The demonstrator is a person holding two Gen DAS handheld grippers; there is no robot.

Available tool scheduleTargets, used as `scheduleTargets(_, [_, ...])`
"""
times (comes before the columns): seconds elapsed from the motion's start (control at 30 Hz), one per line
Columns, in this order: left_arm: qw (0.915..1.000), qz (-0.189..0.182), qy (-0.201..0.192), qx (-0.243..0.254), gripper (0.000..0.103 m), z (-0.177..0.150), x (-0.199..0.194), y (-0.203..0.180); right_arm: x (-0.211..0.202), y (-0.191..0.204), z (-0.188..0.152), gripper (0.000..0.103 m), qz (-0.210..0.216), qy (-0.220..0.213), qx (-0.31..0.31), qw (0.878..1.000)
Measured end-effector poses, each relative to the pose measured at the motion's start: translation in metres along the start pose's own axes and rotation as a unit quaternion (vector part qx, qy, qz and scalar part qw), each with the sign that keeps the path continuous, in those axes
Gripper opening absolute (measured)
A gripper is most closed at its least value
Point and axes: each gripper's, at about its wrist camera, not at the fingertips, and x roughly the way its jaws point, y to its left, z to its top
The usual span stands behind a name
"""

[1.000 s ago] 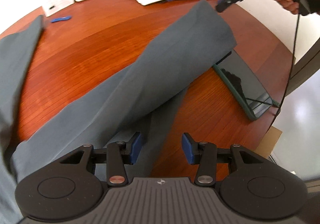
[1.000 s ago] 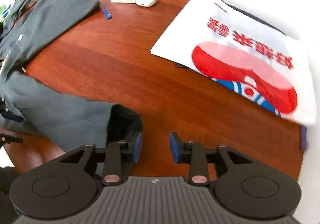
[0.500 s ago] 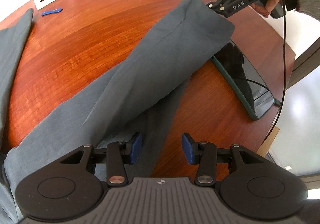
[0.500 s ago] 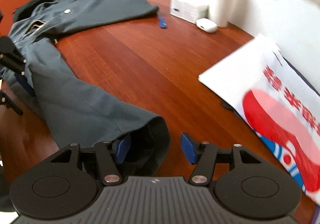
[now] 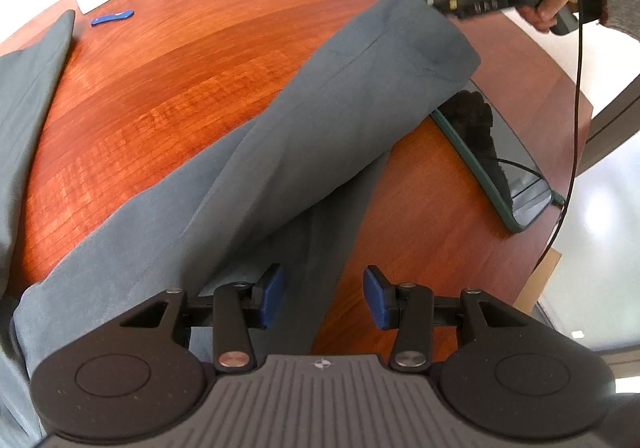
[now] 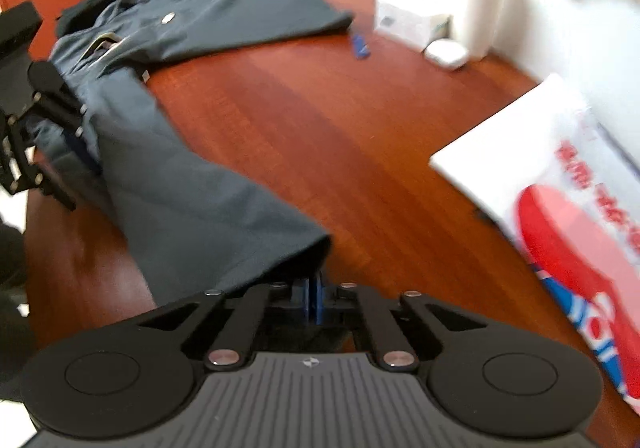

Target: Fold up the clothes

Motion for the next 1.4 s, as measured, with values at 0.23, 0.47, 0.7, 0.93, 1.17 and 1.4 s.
scheduleTargets(0.23, [1.0, 0.004, 0.0, 0.008, 0.044, 0.002, 0.002, -0.001, 0.009, 0.01, 0.008, 0.003, -0.099, -0.021, -0.007, 0.995])
scheduleTargets(0.47, [1.0, 0.003, 0.001, 0.006, 0.044, 0.002, 0.002, -0.001, 0.044, 0.001, 0.015, 0.014, -0.141, 0.012, 0.027, 0.99])
scheduleTargets(0.7, [1.0, -0.001, -0.001, 0.006, 0.044, -0.001, 0.0, -0.002, 0.042, -0.013, 0.022, 0.029, -0.178, 0.042, 0.068, 0.981])
scheduleTargets(0.93, [1.0, -0.005, -0.005, 0.006, 0.044, -0.004, 0.0, 0.0, 0.002, -0.026, 0.017, 0.032, -0.126, 0.054, 0.169, 0.976])
scheduleTargets(1.17, [0.9999, -0.007, -0.009, 0.003, 0.044, -0.005, -0.001, -0.001, -0.014, -0.018, 0.005, 0.039, -0.049, 0.052, 0.226, 0.971])
scheduleTargets(1.4, [0.9999, -0.007, -0.012, -0.006, 0.044, -0.006, -0.001, 0.0, 0.004, -0.006, 0.005, 0.017, -0.025, 0.078, 0.224, 0.971])
